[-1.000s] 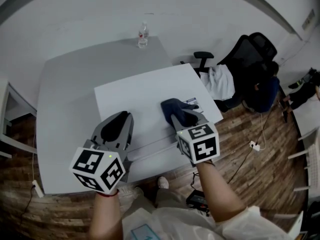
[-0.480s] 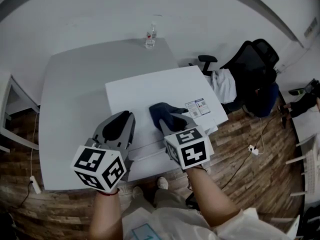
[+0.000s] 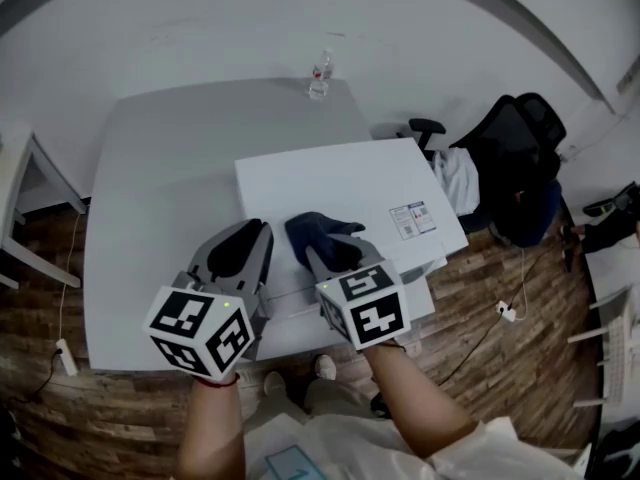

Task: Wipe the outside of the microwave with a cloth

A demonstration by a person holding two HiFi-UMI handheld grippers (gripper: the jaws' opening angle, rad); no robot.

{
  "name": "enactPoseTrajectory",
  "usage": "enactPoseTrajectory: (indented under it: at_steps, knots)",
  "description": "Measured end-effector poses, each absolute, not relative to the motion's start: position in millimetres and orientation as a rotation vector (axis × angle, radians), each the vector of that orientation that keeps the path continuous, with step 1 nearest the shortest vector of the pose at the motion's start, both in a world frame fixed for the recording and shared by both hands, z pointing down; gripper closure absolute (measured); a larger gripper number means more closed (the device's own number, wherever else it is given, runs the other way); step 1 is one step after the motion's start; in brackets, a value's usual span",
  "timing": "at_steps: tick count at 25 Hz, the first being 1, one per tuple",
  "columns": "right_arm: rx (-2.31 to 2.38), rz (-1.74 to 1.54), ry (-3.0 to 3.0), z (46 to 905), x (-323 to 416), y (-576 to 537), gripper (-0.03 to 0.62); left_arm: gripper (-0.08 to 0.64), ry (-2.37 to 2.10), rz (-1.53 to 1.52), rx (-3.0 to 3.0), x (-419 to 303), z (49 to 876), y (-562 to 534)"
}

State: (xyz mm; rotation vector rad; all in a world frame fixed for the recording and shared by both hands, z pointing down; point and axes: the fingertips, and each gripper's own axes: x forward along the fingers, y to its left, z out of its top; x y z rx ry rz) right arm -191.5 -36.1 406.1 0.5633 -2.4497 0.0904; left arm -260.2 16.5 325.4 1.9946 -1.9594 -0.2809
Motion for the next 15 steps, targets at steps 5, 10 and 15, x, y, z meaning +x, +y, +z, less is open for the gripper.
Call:
enactPoseTrajectory:
  at_steps: [5, 10, 15]
  knots:
    - [0.511, 0.100, -2.463, 406.8, -206.5, -17.0, 0.497, 0.518, -1.967, -0.294, 1.982, -268.5, 329.4, 23.3]
    - [0.460, 0.087, -2.474, 406.5, -220.5, 1.5, 0.497, 0.518, -1.979, -0.302, 1.971, -273.8, 328.9, 31.2]
    - [0.379, 0.061, -2.481, 407.4, -234.8, 20.8, 0.497, 0.518, -2.003, -0.314, 1.946, -282.6, 329.9, 38.1]
